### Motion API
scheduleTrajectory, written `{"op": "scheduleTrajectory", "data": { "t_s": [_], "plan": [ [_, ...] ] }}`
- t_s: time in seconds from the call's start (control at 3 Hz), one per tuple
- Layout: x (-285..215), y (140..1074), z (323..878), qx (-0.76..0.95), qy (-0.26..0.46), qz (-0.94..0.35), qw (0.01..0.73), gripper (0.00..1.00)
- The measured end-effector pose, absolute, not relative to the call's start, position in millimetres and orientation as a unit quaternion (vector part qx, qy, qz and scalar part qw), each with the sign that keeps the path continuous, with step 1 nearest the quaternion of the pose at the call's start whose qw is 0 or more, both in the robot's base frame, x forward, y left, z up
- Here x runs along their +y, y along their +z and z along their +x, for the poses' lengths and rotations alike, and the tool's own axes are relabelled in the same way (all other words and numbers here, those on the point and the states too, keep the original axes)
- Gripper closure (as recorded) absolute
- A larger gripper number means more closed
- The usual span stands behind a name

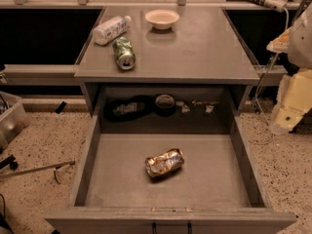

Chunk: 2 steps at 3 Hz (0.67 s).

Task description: Pick orange can from top drawer and place on counter

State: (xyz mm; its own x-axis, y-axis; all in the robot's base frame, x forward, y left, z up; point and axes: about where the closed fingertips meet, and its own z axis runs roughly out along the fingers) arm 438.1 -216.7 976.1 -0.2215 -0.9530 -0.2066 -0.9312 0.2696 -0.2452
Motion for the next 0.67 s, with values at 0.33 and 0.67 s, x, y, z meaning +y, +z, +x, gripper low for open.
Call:
{"op": "scheduleTrajectory", "data": {
  "t_s": [0.33, 0.67],
  "plan": [
    [-216.7, 976.1, 438.1, 0.781, -0.034, -0.603, 0.159, 0.0],
    [-212.4, 965.0, 440.1, 0.776, -0.03, -0.609, 0.161, 0.0]
  ]
}}
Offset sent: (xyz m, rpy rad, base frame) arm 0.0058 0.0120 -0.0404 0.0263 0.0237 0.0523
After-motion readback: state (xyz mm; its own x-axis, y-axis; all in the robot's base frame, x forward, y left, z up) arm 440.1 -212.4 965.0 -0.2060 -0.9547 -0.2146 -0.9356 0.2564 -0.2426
